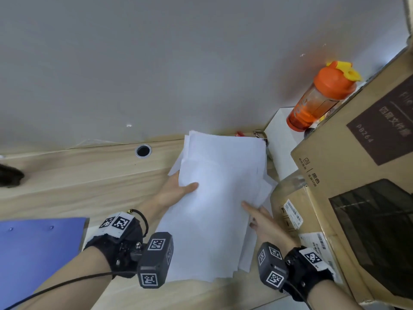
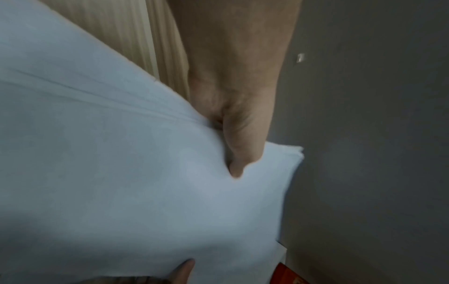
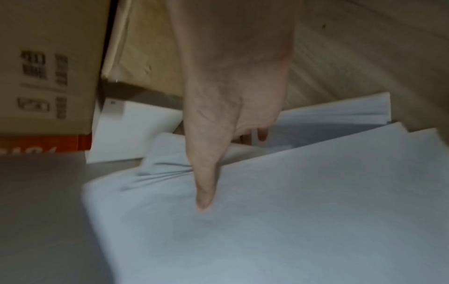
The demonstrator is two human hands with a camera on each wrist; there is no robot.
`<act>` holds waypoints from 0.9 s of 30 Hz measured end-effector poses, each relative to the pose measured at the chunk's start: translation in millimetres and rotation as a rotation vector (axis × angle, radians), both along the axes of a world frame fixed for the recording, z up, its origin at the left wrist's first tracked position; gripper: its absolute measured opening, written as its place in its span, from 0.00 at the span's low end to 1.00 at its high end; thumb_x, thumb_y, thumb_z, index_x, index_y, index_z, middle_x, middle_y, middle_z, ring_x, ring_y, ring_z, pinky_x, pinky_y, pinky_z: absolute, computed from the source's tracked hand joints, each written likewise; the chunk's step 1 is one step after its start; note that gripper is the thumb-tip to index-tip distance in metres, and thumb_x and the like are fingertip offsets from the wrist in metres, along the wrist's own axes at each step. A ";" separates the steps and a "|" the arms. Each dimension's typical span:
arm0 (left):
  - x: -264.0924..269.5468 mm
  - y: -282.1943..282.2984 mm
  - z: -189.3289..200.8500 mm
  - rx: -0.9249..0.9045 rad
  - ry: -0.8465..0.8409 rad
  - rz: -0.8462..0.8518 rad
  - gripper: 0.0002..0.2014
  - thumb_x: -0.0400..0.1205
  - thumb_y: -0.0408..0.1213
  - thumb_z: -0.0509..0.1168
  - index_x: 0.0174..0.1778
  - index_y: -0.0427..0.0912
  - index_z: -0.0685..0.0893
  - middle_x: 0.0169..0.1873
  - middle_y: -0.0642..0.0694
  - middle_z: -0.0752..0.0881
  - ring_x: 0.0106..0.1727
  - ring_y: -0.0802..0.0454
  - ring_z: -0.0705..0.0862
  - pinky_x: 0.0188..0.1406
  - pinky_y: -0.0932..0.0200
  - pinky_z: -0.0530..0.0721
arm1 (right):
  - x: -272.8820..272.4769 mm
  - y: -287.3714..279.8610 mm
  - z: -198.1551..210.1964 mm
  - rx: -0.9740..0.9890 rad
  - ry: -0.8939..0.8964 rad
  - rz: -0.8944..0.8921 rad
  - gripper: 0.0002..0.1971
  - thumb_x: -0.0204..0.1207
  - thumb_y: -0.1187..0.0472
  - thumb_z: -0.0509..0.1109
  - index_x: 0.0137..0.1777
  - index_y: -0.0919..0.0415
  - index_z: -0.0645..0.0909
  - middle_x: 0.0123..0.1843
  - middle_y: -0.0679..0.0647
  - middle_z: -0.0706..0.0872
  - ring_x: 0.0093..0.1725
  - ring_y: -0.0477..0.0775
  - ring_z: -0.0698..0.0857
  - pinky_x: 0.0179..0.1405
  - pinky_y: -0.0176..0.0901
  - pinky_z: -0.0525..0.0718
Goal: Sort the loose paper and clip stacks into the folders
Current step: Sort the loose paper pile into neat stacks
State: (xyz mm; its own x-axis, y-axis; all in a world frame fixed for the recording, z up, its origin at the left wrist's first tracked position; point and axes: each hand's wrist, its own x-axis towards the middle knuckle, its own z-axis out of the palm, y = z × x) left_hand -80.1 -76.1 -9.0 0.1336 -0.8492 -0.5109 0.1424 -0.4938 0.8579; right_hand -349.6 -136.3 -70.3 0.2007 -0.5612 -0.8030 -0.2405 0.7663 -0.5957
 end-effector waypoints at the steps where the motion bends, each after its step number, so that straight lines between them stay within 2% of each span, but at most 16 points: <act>1: 5.0 7.5 -4.9 0.009 -0.060 0.044 0.21 0.80 0.34 0.70 0.69 0.49 0.76 0.62 0.48 0.85 0.61 0.47 0.86 0.55 0.52 0.86 | 6.8 1.8 -4.6 0.042 -0.024 -0.012 0.46 0.62 0.42 0.81 0.78 0.55 0.66 0.73 0.53 0.77 0.69 0.60 0.79 0.55 0.49 0.82; 2: 8.9 16.0 -8.7 0.039 -0.115 0.081 0.21 0.82 0.31 0.67 0.70 0.47 0.74 0.62 0.48 0.84 0.59 0.47 0.85 0.49 0.58 0.86 | 13.7 4.2 -7.5 0.074 -0.045 0.001 0.39 0.66 0.46 0.80 0.75 0.58 0.71 0.67 0.57 0.84 0.63 0.61 0.85 0.47 0.49 0.85; 3: 13.3 25.1 -14.3 0.081 -0.151 0.105 0.22 0.82 0.29 0.66 0.73 0.46 0.72 0.63 0.46 0.83 0.58 0.47 0.84 0.46 0.60 0.84 | 21.6 9.0 -6.4 0.085 -0.059 0.040 0.31 0.70 0.52 0.78 0.72 0.61 0.75 0.60 0.59 0.89 0.57 0.61 0.88 0.46 0.50 0.87; 6: 26.3 52.6 -25.8 0.157 -0.121 0.113 0.27 0.81 0.26 0.66 0.75 0.46 0.69 0.64 0.46 0.82 0.57 0.47 0.85 0.49 0.55 0.85 | 37.1 27.2 -0.1 0.055 -0.085 0.196 0.17 0.77 0.64 0.71 0.66 0.61 0.80 0.51 0.55 0.92 0.49 0.54 0.91 0.47 0.49 0.88; 8: 34.4 64.6 -27.5 0.165 -0.067 0.101 0.30 0.79 0.25 0.68 0.76 0.47 0.68 0.65 0.44 0.83 0.60 0.43 0.85 0.55 0.48 0.86 | 46.6 35.1 10.0 -0.013 -0.084 0.235 0.16 0.77 0.68 0.70 0.65 0.58 0.81 0.51 0.51 0.92 0.47 0.50 0.91 0.40 0.41 0.87; 9: 37.3 68.5 -24.1 0.149 -0.058 0.107 0.30 0.79 0.23 0.68 0.76 0.45 0.69 0.64 0.42 0.83 0.60 0.42 0.85 0.54 0.49 0.86 | 52.4 36.2 16.6 -0.062 -0.074 0.251 0.17 0.77 0.69 0.70 0.65 0.58 0.80 0.52 0.50 0.92 0.47 0.48 0.91 0.37 0.38 0.86; 10: 41.5 70.3 -19.9 0.108 -0.082 0.136 0.28 0.79 0.23 0.68 0.74 0.43 0.72 0.64 0.40 0.84 0.57 0.44 0.86 0.50 0.54 0.87 | 60.1 34.4 24.6 -0.124 -0.049 0.265 0.18 0.77 0.70 0.69 0.66 0.58 0.79 0.54 0.50 0.91 0.48 0.48 0.90 0.37 0.35 0.85; 12: 52.4 69.7 -3.1 -0.015 -0.163 0.243 0.22 0.79 0.25 0.70 0.69 0.39 0.78 0.60 0.38 0.87 0.50 0.49 0.88 0.41 0.62 0.87 | 78.7 26.6 50.4 -0.276 -0.033 0.251 0.21 0.76 0.72 0.69 0.67 0.55 0.78 0.60 0.51 0.88 0.54 0.48 0.88 0.45 0.37 0.86; 14: 67.1 67.2 23.1 -0.179 -0.124 0.367 0.17 0.77 0.31 0.73 0.62 0.41 0.83 0.55 0.42 0.90 0.48 0.51 0.91 0.40 0.61 0.88 | 93.6 16.8 85.7 -0.450 -0.099 0.195 0.20 0.76 0.71 0.69 0.64 0.50 0.78 0.63 0.51 0.87 0.58 0.48 0.88 0.54 0.41 0.86; 16: 80.4 69.3 51.7 -0.331 -0.054 0.425 0.16 0.73 0.37 0.76 0.56 0.47 0.87 0.51 0.49 0.92 0.50 0.54 0.91 0.43 0.62 0.88 | 102.6 11.5 123.8 -0.577 -0.222 0.177 0.18 0.77 0.68 0.71 0.63 0.48 0.78 0.61 0.46 0.88 0.58 0.44 0.87 0.53 0.37 0.86; 18: 88.3 74.2 69.7 -0.406 -0.084 0.383 0.15 0.69 0.40 0.79 0.51 0.55 0.89 0.50 0.56 0.92 0.52 0.59 0.90 0.45 0.67 0.86 | 110.4 11.6 145.9 -0.618 -0.301 0.185 0.14 0.78 0.66 0.70 0.59 0.49 0.79 0.57 0.45 0.89 0.54 0.40 0.88 0.50 0.32 0.86; 20: 88.3 77.7 67.8 -0.384 -0.151 0.321 0.13 0.71 0.38 0.77 0.49 0.57 0.88 0.47 0.62 0.92 0.51 0.63 0.89 0.46 0.70 0.84 | 121.7 16.8 144.2 -0.587 -0.262 0.259 0.09 0.81 0.65 0.66 0.57 0.52 0.80 0.53 0.44 0.89 0.50 0.37 0.89 0.48 0.29 0.84; 22: 84.3 79.3 55.6 -0.334 -0.182 0.342 0.14 0.73 0.36 0.76 0.51 0.55 0.86 0.44 0.65 0.91 0.51 0.64 0.89 0.45 0.71 0.85 | 130.8 25.9 131.3 -0.551 -0.169 0.370 0.11 0.84 0.62 0.62 0.63 0.54 0.79 0.57 0.44 0.88 0.55 0.39 0.88 0.57 0.38 0.84; 24: 81.3 79.8 50.8 -0.311 -0.154 0.415 0.13 0.73 0.37 0.76 0.53 0.48 0.88 0.45 0.59 0.92 0.52 0.57 0.90 0.46 0.65 0.88 | 133.1 32.0 127.0 -0.541 -0.124 0.388 0.13 0.85 0.60 0.59 0.67 0.53 0.78 0.60 0.44 0.87 0.60 0.44 0.86 0.65 0.44 0.81; 25: 80.8 80.6 53.9 -0.329 -0.140 0.459 0.12 0.73 0.37 0.76 0.52 0.46 0.88 0.44 0.57 0.93 0.51 0.55 0.91 0.44 0.64 0.88 | 132.3 33.6 129.9 -0.562 -0.124 0.381 0.14 0.86 0.60 0.59 0.67 0.55 0.78 0.60 0.45 0.87 0.61 0.46 0.86 0.65 0.44 0.81; 27: 84.1 82.5 60.8 -0.410 -0.154 0.523 0.09 0.74 0.34 0.76 0.48 0.48 0.88 0.42 0.59 0.92 0.47 0.59 0.91 0.41 0.68 0.86 | 129.4 32.5 136.6 -0.605 -0.194 0.318 0.14 0.85 0.62 0.60 0.67 0.59 0.79 0.61 0.49 0.88 0.61 0.47 0.86 0.61 0.42 0.83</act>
